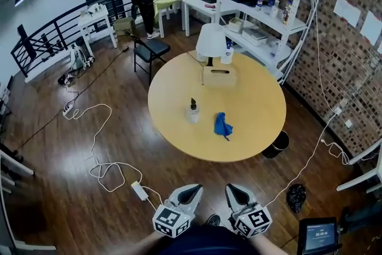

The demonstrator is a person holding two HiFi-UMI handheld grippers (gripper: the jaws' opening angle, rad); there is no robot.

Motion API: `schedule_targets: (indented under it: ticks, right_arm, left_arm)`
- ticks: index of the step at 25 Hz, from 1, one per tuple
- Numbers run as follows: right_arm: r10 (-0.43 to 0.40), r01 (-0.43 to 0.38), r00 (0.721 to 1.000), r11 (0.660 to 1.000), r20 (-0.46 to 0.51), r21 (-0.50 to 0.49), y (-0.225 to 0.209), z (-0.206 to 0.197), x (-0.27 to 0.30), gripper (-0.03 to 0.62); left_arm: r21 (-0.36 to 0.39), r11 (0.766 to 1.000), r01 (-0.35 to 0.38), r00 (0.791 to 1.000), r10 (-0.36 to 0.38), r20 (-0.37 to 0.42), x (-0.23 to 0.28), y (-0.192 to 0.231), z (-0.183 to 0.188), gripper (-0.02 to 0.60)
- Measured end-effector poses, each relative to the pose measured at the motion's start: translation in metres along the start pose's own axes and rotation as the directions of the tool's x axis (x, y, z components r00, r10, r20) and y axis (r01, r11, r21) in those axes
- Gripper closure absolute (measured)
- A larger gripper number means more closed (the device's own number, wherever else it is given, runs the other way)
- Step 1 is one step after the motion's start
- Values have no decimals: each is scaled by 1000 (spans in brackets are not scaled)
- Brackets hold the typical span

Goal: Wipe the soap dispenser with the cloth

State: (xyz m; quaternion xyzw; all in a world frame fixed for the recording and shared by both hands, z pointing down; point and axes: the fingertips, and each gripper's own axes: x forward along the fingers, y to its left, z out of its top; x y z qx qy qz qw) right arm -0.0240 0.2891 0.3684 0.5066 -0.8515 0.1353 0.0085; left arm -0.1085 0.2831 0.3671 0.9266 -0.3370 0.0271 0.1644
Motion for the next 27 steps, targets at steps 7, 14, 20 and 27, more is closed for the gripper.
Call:
schedule_targets:
  ticks: [7,14,20,27]
  right_arm:
    - [2,-4,998,999,-62,-32,20,-16,11,583]
    - [15,-18,998,998,-54,-55,28,-7,16,583]
    - [8,-11,999,998,-45,-56,23,-8,15,583]
    - [18,-21,998,998,-52,-59,22,-6,17,583]
  left_arm:
    - [-10,999,-35,999,34,-41,-15,20,-26,578]
    - [5,1000,-17,999,18,-41,-14,21,-17,578]
    - [12,999,-32,998,32,-50,-10,27,-16,578]
    - [10,1000,-13,998,13,-62,-3,27,-20,578]
